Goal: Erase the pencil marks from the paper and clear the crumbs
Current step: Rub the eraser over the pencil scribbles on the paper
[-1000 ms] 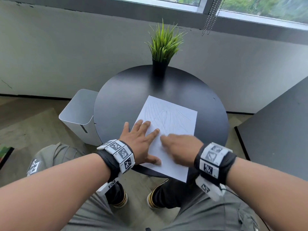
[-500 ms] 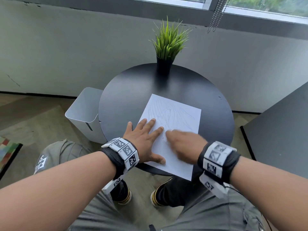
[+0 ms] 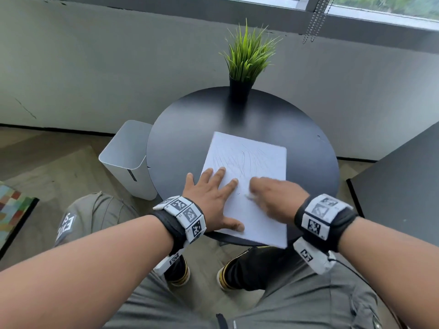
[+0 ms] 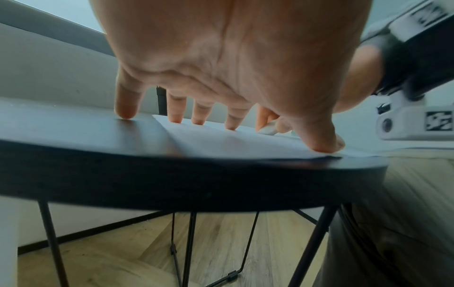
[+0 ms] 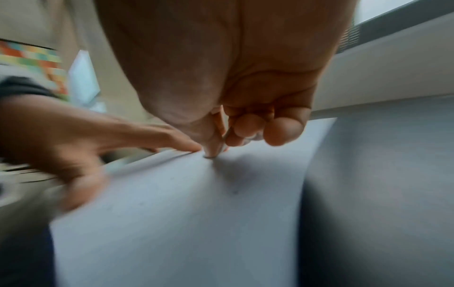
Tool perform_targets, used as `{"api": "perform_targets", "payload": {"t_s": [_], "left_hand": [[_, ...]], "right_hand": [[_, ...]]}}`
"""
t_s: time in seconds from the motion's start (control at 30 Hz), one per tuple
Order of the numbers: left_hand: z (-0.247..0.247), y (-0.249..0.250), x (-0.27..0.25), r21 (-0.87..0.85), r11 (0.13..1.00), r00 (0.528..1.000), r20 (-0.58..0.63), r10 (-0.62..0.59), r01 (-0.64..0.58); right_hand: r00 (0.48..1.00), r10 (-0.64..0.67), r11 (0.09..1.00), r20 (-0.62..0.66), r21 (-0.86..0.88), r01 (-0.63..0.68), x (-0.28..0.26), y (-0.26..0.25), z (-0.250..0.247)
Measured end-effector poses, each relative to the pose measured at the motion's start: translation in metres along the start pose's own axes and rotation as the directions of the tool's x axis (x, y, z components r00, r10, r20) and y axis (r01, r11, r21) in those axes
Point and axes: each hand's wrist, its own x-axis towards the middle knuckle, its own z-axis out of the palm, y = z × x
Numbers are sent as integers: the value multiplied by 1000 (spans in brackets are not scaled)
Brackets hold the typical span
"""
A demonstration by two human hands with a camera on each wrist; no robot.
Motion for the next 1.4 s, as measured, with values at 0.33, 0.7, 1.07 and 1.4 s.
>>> {"api": "perform_targets", "payload": {"t_s": [0.33,0.7,1.07,1.4], "left_hand": [[10,-32,-11,-108,992,997,-35,-63,58],[13,-32,-10,-52,999,1000,-8,12,-13],[12,-32,-10,-44,999,1000,1,15,-15],[11,-31,-11,-72,997,1000,11,-5,6]], "right_hand": [[983,177,984,-48,32,-175,0,17,-2],[997,18,999,-77,-38,-21,19,-9,-11],[990,-139,985,-25,-102,136,19,-26,-10],[978,-200,976,52,-73,203,18,-48,-11]]}}
